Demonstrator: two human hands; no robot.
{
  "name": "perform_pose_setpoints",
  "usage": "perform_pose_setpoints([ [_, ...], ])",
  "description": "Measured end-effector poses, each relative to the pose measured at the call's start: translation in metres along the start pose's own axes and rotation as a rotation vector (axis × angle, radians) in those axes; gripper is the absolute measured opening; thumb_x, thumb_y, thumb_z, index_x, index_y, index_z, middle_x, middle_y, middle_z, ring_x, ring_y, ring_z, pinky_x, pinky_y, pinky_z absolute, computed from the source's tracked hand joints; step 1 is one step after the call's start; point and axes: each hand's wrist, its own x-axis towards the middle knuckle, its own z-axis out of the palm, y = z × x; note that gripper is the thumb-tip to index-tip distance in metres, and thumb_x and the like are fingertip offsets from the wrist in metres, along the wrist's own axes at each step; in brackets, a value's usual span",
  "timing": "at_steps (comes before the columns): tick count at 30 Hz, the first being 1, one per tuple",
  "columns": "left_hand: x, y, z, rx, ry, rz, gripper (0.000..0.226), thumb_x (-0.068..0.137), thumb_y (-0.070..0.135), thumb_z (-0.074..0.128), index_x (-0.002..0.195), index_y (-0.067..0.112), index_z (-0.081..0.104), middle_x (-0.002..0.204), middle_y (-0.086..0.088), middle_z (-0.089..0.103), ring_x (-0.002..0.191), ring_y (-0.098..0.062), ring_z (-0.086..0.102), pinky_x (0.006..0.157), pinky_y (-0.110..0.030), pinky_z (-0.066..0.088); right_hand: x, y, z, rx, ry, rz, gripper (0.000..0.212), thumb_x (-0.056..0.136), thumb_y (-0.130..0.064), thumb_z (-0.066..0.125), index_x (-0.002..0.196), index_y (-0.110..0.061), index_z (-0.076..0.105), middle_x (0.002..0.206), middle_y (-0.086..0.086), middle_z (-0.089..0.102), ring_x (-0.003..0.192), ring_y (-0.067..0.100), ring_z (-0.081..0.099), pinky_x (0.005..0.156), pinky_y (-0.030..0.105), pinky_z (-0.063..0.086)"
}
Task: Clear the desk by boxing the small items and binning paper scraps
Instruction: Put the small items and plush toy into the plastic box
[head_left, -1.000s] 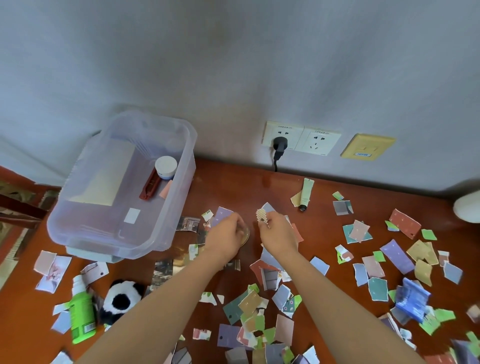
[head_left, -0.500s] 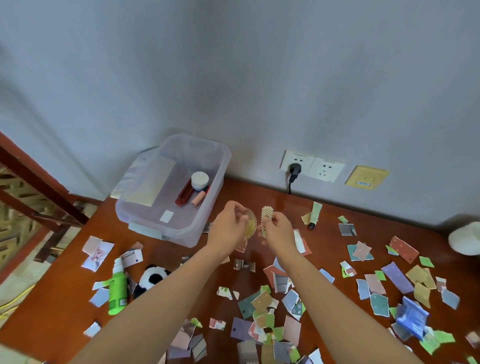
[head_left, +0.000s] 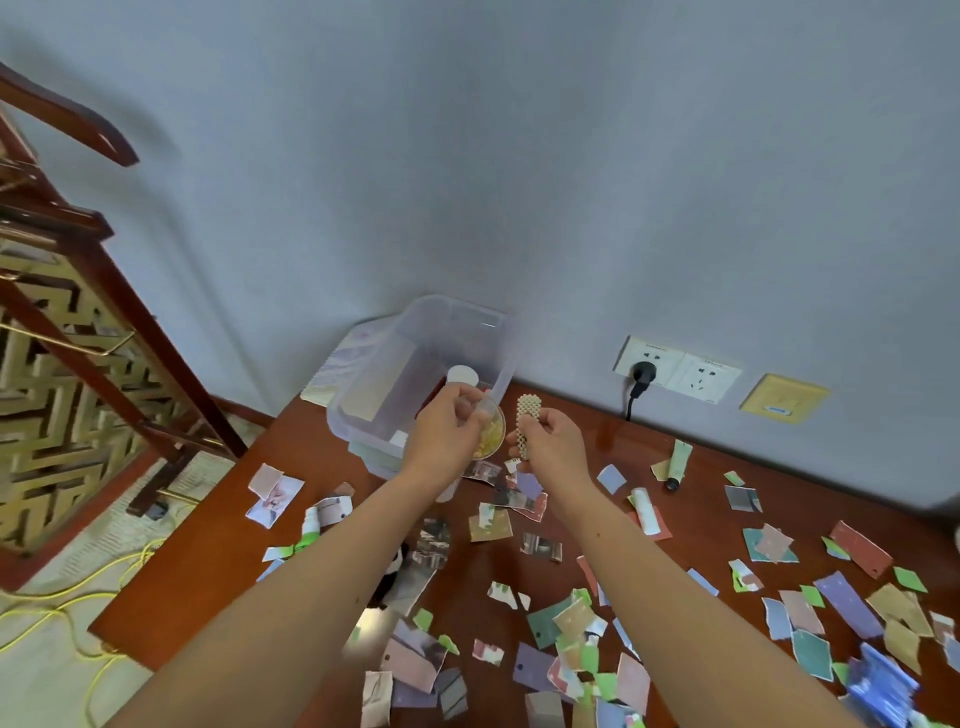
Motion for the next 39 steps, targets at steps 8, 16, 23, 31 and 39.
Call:
perform_pose_setpoints([
  [8, 0.027, -0.021, -0.040, -0.003, 0.031, -0.046, 0.017, 0.091, 0.021, 0.057, 0.107, 0.025, 0.053, 0.104, 0.005, 0.062, 0.099, -0.014, 0.058, 0.084, -0.036, 0.051, 0.016, -0.021, 0.039, 0.098, -0.054, 0.046, 0.018, 0.096, -0.012, 0.044, 0.100, -0.003, 0.059, 0.072, 0.005, 0.067, 0.064, 0.017, 0.055, 0.060, 0.031, 0.049],
  [16, 0.076, -0.037, -0.053, -0.032, -0.017, -0.174, 0.030, 0.096, 0.010, 0.039, 0.123, 0.019, 0.045, 0.115, -0.006, 0.056, 0.100, -0.023, 0.056, 0.088, -0.045, 0.052, 0.057, -0.039, 0.075, 0.173, -0.117, 0.146, 0.024, 0.095, -0.001, 0.044, 0.115, 0.004, 0.055, 0.093, 0.018, 0.059, 0.070, 0.021, 0.060, 0.062, 0.031, 0.057],
  [23, 0.124, -0.050, -0.049, 0.016, -0.115, -0.262, 0.036, 0.091, -0.002, 0.039, 0.118, 0.021, 0.030, 0.074, -0.004, 0.049, 0.058, -0.018, 0.049, 0.049, -0.028, 0.037, 0.109, -0.045, 0.104, 0.190, -0.125, 0.262, 0.027, 0.095, 0.002, 0.039, 0.082, -0.015, 0.055, 0.079, 0.006, 0.055, 0.067, 0.016, 0.054, 0.067, 0.034, 0.053],
  [31, 0.175, -0.078, -0.021, 0.025, -0.171, -0.313, 0.042, 0.085, -0.006, 0.041, 0.119, 0.016, 0.052, 0.105, -0.004, 0.059, 0.074, -0.013, 0.054, 0.053, -0.019, 0.043, 0.162, -0.024, 0.128, 0.311, -0.055, 0.476, 0.015, 0.095, -0.016, 0.047, 0.092, -0.013, 0.061, 0.083, 0.009, 0.063, 0.065, 0.018, 0.056, 0.060, 0.029, 0.049],
  [39, 0.212, -0.124, 0.007, 0.249, -0.240, -0.246, 0.026, 0.082, 0.014, 0.045, 0.104, 0.015, 0.057, 0.108, -0.010, 0.064, 0.099, -0.030, 0.062, 0.085, -0.039, 0.051, 0.191, -0.013, 0.146, 0.410, -0.090, 0.594, 0.034, 0.099, -0.041, 0.041, 0.093, -0.014, 0.059, 0.084, 0.007, 0.061, 0.071, 0.019, 0.054, 0.062, 0.030, 0.045],
])
